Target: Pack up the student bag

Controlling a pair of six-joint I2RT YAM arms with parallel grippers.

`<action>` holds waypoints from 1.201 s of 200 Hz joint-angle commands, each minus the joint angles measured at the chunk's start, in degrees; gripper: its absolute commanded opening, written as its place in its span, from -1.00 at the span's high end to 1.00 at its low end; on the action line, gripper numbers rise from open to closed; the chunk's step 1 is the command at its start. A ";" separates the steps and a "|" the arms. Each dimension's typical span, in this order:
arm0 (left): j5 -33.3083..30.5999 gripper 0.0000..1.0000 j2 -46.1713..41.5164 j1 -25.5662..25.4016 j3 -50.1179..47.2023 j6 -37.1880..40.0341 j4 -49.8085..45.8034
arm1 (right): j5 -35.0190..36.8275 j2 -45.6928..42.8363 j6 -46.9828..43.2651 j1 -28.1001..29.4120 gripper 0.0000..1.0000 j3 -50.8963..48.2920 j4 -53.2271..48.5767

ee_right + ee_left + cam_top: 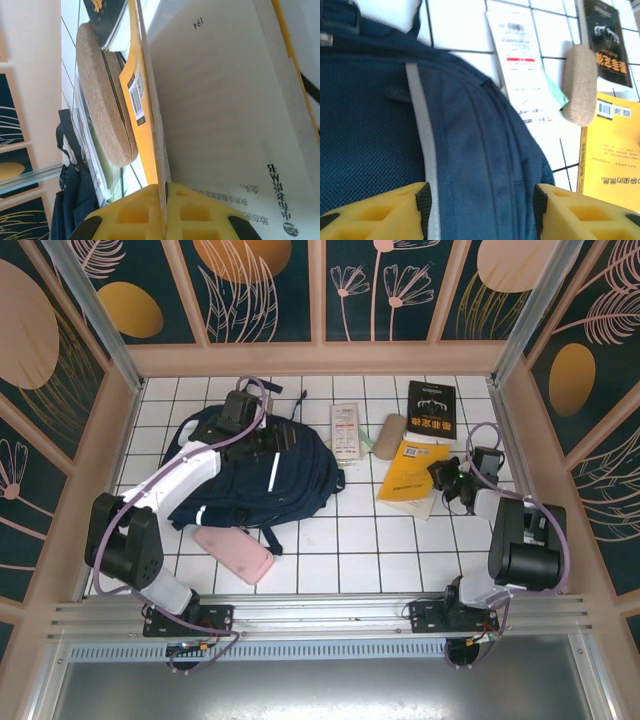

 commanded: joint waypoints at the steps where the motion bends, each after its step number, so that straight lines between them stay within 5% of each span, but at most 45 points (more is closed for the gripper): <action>1: -7.13 -0.23 -3.24 -1.44 2.39 4.73 -6.06 | -3.57 -4.66 3.81 0.97 1.00 -2.32 -3.23; 34: 8.00 -0.31 -3.75 -5.27 -3.34 -4.91 3.32 | -5.93 -11.19 7.16 1.38 1.00 -4.98 -2.96; 86: 21.70 -0.38 6.60 -15.91 -9.97 -24.78 30.57 | -12.15 -16.57 12.51 1.36 1.00 -8.81 -0.11; 132: 24.18 -0.38 17.98 -17.93 -8.69 -34.99 43.42 | -13.46 -19.92 12.57 1.18 1.00 -10.98 -1.01; 196: 22.81 -0.36 25.64 -20.32 -6.22 -35.01 42.21 | -8.38 -20.29 3.95 3.29 1.00 -13.42 -7.16; 240: 22.77 -0.36 29.60 -22.00 -3.25 -34.19 40.38 | -5.20 -17.23 -0.94 5.47 0.52 -13.53 -8.37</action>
